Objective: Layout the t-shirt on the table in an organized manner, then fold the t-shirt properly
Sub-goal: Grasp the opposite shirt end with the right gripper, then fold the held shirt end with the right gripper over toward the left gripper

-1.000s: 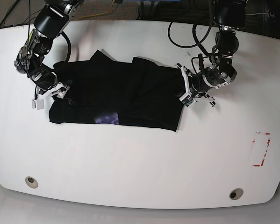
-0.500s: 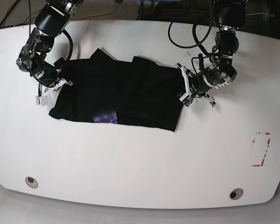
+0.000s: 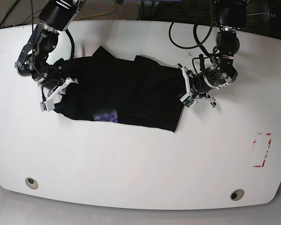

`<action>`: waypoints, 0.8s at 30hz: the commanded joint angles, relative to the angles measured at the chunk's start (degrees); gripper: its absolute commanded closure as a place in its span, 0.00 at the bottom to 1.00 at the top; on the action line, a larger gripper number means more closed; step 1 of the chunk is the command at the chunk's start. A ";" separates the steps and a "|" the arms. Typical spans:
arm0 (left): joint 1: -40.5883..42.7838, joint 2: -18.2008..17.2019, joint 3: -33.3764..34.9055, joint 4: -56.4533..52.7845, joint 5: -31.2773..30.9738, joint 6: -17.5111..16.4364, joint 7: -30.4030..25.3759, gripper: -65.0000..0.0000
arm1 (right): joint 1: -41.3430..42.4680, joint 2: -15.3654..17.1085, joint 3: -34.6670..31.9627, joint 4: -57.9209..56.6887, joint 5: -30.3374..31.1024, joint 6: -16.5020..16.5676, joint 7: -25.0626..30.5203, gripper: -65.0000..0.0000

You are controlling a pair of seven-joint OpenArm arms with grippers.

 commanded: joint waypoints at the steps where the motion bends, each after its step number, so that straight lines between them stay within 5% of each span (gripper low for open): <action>1: 0.15 -0.34 0.19 0.01 1.56 -0.12 2.55 0.96 | 0.99 -1.89 -0.56 7.93 2.16 0.25 -1.39 1.00; 24: -0.20 -0.08 0.19 -3.07 1.56 -0.12 2.46 0.96 | 2.22 -14.11 -18.50 15.05 1.90 0.16 -3.24 1.00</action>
